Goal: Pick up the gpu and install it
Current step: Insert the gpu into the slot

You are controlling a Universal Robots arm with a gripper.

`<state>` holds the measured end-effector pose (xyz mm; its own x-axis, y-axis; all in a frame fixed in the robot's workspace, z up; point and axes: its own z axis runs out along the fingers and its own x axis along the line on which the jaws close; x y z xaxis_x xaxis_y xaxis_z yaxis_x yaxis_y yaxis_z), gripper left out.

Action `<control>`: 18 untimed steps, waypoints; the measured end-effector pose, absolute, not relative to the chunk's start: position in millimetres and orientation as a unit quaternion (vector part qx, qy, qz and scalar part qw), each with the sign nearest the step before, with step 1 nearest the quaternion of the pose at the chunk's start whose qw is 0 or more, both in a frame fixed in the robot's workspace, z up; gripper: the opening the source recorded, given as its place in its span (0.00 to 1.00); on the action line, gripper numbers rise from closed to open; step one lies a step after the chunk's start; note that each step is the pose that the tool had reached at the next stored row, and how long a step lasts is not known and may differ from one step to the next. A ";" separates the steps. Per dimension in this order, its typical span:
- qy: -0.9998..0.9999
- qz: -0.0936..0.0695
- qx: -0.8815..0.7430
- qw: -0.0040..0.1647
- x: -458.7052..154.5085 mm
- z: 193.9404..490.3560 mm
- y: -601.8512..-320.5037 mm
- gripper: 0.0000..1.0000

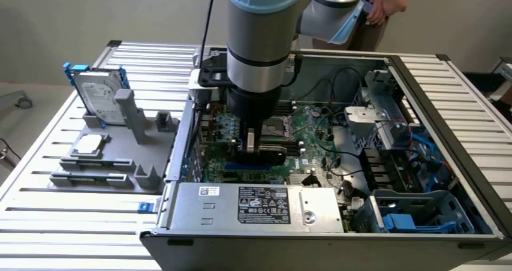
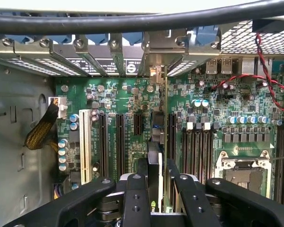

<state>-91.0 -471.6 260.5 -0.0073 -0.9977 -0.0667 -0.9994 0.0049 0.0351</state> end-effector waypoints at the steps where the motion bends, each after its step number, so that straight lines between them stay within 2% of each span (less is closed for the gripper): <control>1: 0.709 0.037 -0.704 0.011 -91.0 260.3 -471.6 0.26; 18: 0.706 0.050 -0.706 -0.003 -85.3 260.1 -471.7 0.26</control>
<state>-85.3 -471.7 260.1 -0.0029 -0.9978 -0.0666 -0.9973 -0.0020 0.0738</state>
